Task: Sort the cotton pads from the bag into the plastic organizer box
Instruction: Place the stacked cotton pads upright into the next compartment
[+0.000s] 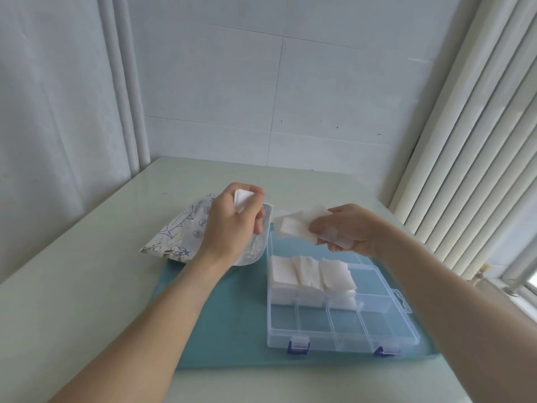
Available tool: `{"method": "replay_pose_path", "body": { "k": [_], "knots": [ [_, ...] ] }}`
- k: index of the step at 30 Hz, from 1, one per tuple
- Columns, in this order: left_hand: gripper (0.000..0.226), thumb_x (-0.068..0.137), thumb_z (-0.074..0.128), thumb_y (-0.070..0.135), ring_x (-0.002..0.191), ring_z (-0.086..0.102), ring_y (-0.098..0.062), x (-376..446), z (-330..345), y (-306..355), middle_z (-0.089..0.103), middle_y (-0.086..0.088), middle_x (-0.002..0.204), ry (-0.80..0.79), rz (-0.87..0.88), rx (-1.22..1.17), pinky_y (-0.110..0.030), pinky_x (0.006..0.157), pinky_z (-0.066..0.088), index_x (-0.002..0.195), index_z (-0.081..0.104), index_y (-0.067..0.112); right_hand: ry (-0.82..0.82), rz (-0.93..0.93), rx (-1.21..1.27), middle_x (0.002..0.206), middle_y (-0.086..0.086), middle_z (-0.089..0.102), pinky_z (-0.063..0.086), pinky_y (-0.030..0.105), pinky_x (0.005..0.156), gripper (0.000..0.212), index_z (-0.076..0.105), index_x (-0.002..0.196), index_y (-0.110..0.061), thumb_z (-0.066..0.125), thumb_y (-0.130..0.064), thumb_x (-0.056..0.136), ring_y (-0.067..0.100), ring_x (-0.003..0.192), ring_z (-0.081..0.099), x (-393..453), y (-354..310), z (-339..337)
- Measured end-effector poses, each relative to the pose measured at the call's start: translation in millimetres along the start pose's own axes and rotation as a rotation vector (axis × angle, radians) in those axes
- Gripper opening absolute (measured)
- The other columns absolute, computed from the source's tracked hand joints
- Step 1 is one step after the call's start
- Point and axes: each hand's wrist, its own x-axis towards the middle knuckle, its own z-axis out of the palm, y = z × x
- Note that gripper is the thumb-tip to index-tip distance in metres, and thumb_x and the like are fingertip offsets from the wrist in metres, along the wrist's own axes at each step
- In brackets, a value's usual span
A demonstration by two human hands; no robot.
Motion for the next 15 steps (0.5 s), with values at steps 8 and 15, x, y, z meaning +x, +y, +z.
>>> {"method": "replay_pose_path", "body": {
  "k": [8,15],
  "knots": [
    [0.023,0.098,0.054,0.029,0.053,0.053,-0.016,-3.1,10.4,-16.4,0.060,-0.002,0.065,-0.039,-0.163,0.230,-0.025,0.051,0.041,0.086,0.057,0.010,-0.249,-0.126,0.077,0.077,0.004,0.065,0.044,0.024,0.052,0.008,0.073,0.088,-0.008,0.071,-0.003,0.083,0.014,0.064,0.059,-16.4,8.8,-34.0],
    [0.037,0.097,0.050,0.048,0.059,0.055,-0.019,-8.8,16.9,-6.1,0.062,-0.007,0.076,-0.406,-0.498,-0.071,-0.027,0.050,0.034,0.096,0.063,0.013,-0.508,-0.150,-0.126,0.068,-0.003,0.060,0.044,0.026,0.055,0.008,0.075,0.070,-0.018,0.070,-0.013,0.072,0.013,0.062,0.054,-13.6,4.9,-22.8]
  ]
}}
